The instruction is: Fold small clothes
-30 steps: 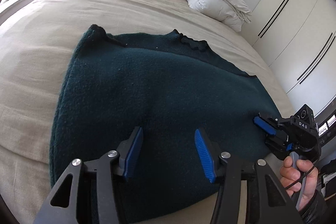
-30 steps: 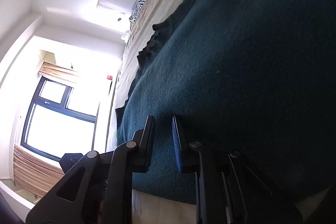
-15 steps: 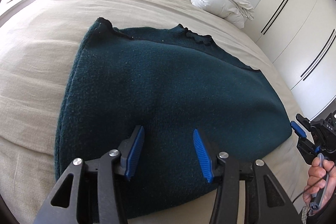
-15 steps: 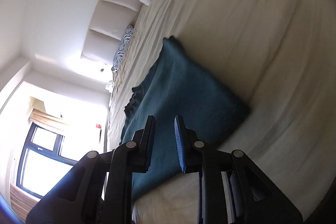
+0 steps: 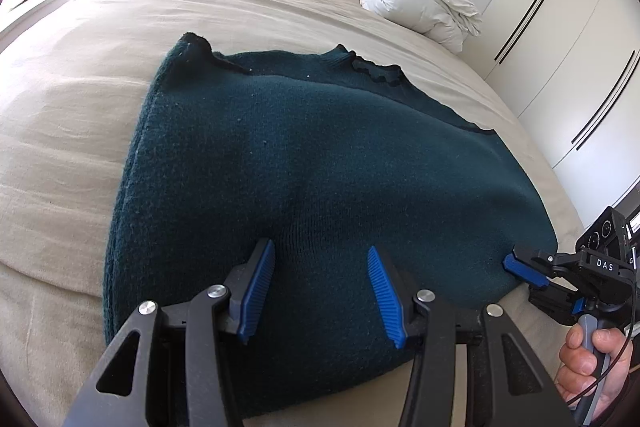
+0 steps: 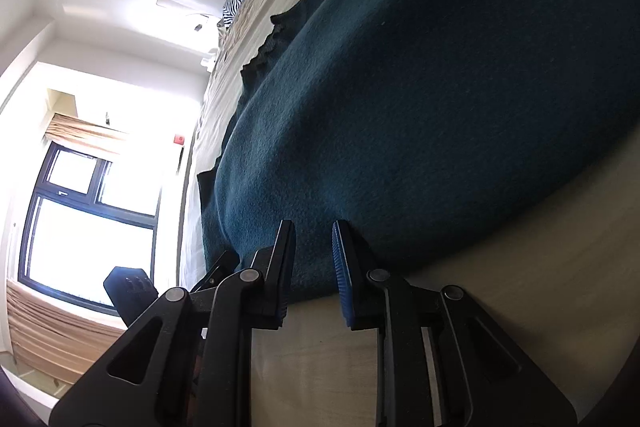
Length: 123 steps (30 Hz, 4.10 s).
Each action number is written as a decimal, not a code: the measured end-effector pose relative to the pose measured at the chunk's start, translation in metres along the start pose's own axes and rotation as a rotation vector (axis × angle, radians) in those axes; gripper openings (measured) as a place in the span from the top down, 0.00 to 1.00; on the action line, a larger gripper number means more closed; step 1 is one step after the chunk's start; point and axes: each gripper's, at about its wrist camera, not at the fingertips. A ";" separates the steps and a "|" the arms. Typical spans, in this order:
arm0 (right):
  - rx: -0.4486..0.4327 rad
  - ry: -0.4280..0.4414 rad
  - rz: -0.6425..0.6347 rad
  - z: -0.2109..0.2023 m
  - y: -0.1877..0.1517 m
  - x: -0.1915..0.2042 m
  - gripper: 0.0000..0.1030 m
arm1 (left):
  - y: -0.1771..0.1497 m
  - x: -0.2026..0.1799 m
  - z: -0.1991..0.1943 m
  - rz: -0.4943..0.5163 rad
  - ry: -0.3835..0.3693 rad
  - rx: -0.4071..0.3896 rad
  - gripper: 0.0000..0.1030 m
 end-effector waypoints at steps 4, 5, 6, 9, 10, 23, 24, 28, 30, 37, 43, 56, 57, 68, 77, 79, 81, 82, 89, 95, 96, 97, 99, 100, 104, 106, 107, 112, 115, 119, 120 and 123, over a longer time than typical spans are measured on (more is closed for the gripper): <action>-0.092 -0.030 0.043 -0.035 0.002 -0.019 0.82 | 0.000 0.000 0.000 -0.004 -0.007 0.003 0.50; -0.118 -0.049 0.042 -0.053 -0.003 -0.031 0.81 | 0.000 0.000 -0.001 -0.008 -0.013 0.004 0.50; -0.140 -0.072 0.036 -0.063 -0.004 -0.033 0.80 | 0.001 0.000 -0.002 -0.012 -0.023 0.006 0.50; -0.193 -0.098 0.001 -0.085 -0.011 -0.027 0.50 | 0.001 0.009 -0.021 -0.070 -0.069 0.001 0.50; -0.212 -0.104 -0.016 -0.097 -0.013 -0.026 0.39 | -0.001 0.012 -0.032 -0.094 -0.067 -0.024 0.50; -0.093 -0.023 -0.195 -0.068 0.005 0.036 0.38 | 0.007 0.101 -0.057 -0.326 -0.289 -0.003 0.35; -0.078 -0.011 -0.200 -0.064 0.007 0.039 0.38 | 0.008 0.103 -0.051 -0.337 -0.317 0.021 0.35; -0.029 0.016 -0.225 -0.053 0.017 0.054 0.38 | 0.018 0.111 -0.033 -0.374 -0.404 0.088 0.35; -0.005 0.028 -0.238 -0.048 0.024 0.061 0.38 | 0.025 0.113 -0.027 -0.391 -0.440 0.108 0.35; 0.081 0.076 -0.220 -0.014 0.056 0.080 0.38 | 0.043 0.110 -0.015 -0.388 -0.486 0.188 0.36; 0.188 0.115 -0.220 0.039 0.088 0.106 0.38 | 0.043 0.113 -0.006 -0.408 -0.537 0.217 0.47; 0.354 0.130 -0.149 0.137 0.120 0.101 0.48 | 0.034 0.125 0.000 -0.449 -0.574 0.209 0.85; 0.352 0.132 -0.143 0.136 0.119 0.099 0.49 | 0.035 0.124 -0.001 -0.451 -0.578 0.204 0.86; 0.304 0.288 -0.078 0.098 0.136 0.078 0.43 | 0.075 0.051 -0.044 -0.312 -0.531 0.156 0.86; 0.210 0.482 0.028 0.016 0.170 0.009 0.39 | 0.112 -0.094 0.009 -0.109 -0.528 0.233 0.87; 0.191 0.509 0.055 -0.001 0.177 -0.007 0.39 | 0.111 -0.125 0.034 -0.075 -0.538 0.260 0.86; 0.169 0.532 0.085 -0.014 0.183 -0.025 0.39 | 0.107 -0.146 0.062 -0.058 -0.531 0.298 0.77; 0.157 0.536 0.096 -0.019 0.186 -0.032 0.38 | 0.103 -0.151 0.074 -0.066 -0.533 0.324 0.73; 0.162 0.487 0.098 -0.034 0.195 -0.053 0.37 | 0.084 -0.127 0.048 -0.046 -0.576 0.253 0.50; 0.227 0.294 0.009 -0.033 0.193 -0.032 0.37 | 0.070 -0.090 0.023 -0.058 -0.519 0.197 0.46; 0.239 0.251 -0.005 -0.031 0.194 -0.026 0.38 | 0.070 -0.083 0.024 -0.080 -0.524 0.203 0.46; 0.251 0.203 -0.023 -0.029 0.193 -0.021 0.38 | 0.068 -0.079 0.026 -0.095 -0.540 0.205 0.46; 0.270 0.112 -0.069 -0.023 0.184 -0.008 0.41 | 0.065 -0.074 0.031 -0.100 -0.548 0.203 0.46; 0.277 0.057 -0.095 -0.021 0.182 -0.002 0.50 | 0.063 -0.075 0.031 -0.091 -0.542 0.202 0.46; 0.284 -0.128 -0.159 -0.016 0.173 0.008 0.80 | 0.061 -0.086 0.029 -0.053 -0.517 0.198 0.46; 0.266 -0.190 -0.194 -0.021 0.171 0.011 0.85 | 0.063 -0.091 0.026 -0.037 -0.501 0.190 0.45; 0.255 -0.216 -0.213 -0.024 0.169 0.013 0.86 | 0.064 -0.092 0.026 -0.035 -0.496 0.187 0.44; 0.184 -0.246 -0.251 -0.047 0.175 0.019 0.87 | 0.067 -0.097 0.028 -0.031 -0.489 0.190 0.42; 0.152 -0.246 -0.254 -0.059 0.178 0.026 0.88 | 0.070 -0.103 0.031 -0.025 -0.484 0.192 0.40; 0.120 -0.240 -0.234 -0.093 0.179 0.007 0.88 | 0.075 -0.112 0.035 -0.012 -0.480 0.189 0.39; 0.116 -0.239 -0.226 -0.101 0.179 0.000 0.88 | 0.075 -0.113 0.035 -0.008 -0.477 0.188 0.39; 0.097 -0.235 -0.200 -0.108 0.180 -0.009 0.88 | 0.078 -0.115 0.038 0.000 -0.466 0.187 0.38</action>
Point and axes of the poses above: each gripper's, at about its wrist camera, not at the fingertips, and z roughly the way its jaws point, x to its left, y to its top, and after that the axes turned 14 degrees about x, right-handed
